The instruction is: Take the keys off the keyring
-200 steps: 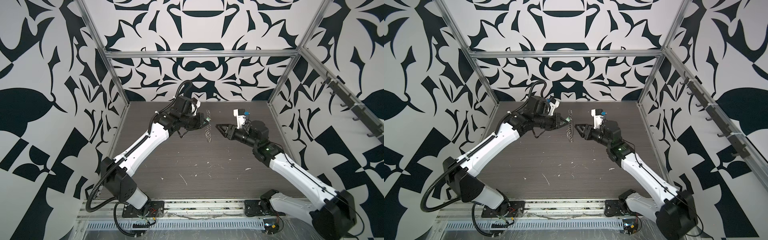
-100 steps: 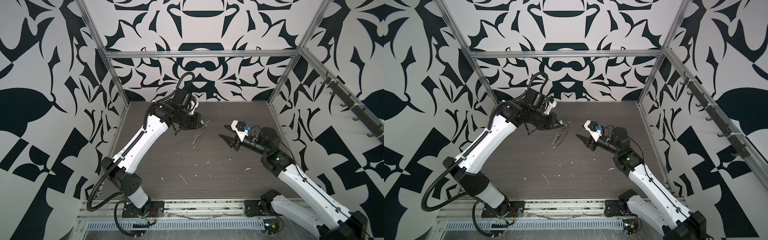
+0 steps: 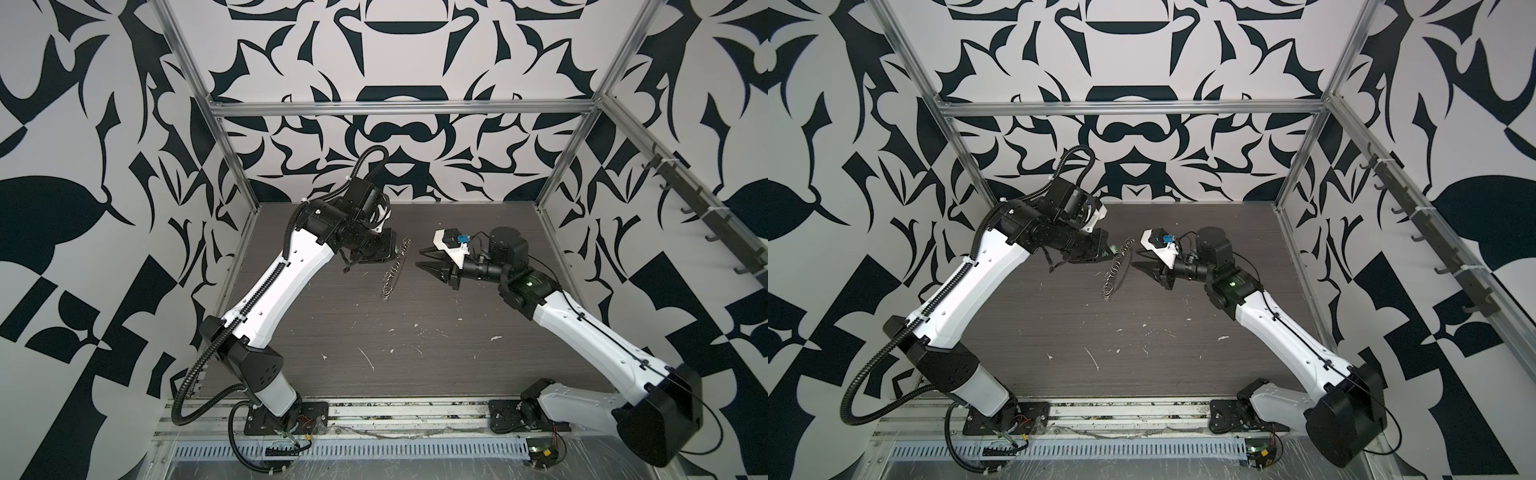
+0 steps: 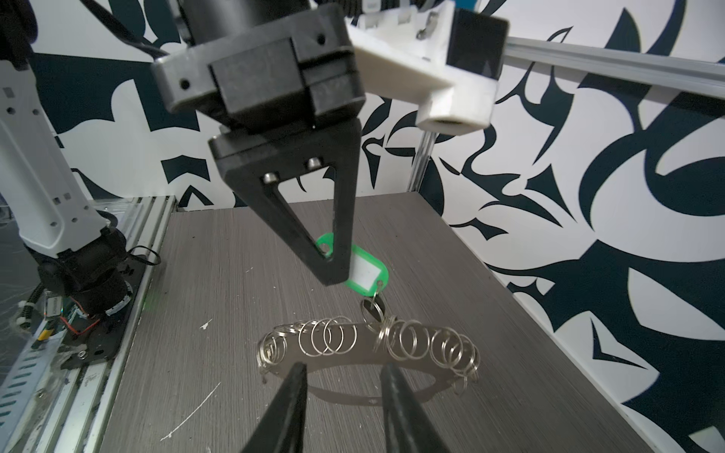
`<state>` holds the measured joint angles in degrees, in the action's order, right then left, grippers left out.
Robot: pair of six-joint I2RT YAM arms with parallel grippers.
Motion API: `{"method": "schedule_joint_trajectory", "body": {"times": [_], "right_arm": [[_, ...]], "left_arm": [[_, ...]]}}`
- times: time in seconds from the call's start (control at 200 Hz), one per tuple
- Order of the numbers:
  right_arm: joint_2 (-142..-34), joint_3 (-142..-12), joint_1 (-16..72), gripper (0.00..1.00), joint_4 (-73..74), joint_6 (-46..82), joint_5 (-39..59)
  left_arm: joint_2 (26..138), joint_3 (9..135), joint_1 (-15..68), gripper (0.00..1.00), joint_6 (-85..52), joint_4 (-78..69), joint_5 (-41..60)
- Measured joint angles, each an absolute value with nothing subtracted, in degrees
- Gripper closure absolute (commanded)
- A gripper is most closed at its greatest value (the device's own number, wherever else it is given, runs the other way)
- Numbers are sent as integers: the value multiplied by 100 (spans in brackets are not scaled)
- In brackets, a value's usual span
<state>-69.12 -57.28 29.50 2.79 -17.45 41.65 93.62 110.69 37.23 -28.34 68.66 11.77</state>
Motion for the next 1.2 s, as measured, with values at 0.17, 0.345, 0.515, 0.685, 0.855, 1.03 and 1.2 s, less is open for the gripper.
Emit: {"method": "schedule_joint_trajectory", "body": {"times": [0.17, 0.345, 0.515, 0.685, 0.855, 1.03, 1.2], "right_arm": [[-7242, -6045, 3000, 65, -43, -2018, 4294], [-7448, -6320, 3017, 65, -311, -2152, 4589], [-7596, -6451, 3065, 65, -357, -2248, 4624], [-7848, -6783, 3122, 66, -502, -2290, 4606], [-8099, -7061, 3173, 67, -670, -2386, 4595], [-8305, -7172, 3273, 68, -934, -2580, 4563], [-8462, -7242, 3288, 65, -1105, -2757, 4484]], "left_arm": [[9393, 11242, 3723, 100, -2755, 6995, 1160], [9397, 11327, 3723, 100, -2696, 7102, 1155], [9400, 11334, 3723, 100, -2663, 7201, 1155], [9400, 11356, 3723, 100, -2648, 7236, 1160], [9400, 11358, 3723, 100, -2630, 7236, 1162], [9400, 11358, 3723, 100, -2609, 7242, 1170], [9400, 11358, 3723, 100, -2604, 7282, 1170]]}}
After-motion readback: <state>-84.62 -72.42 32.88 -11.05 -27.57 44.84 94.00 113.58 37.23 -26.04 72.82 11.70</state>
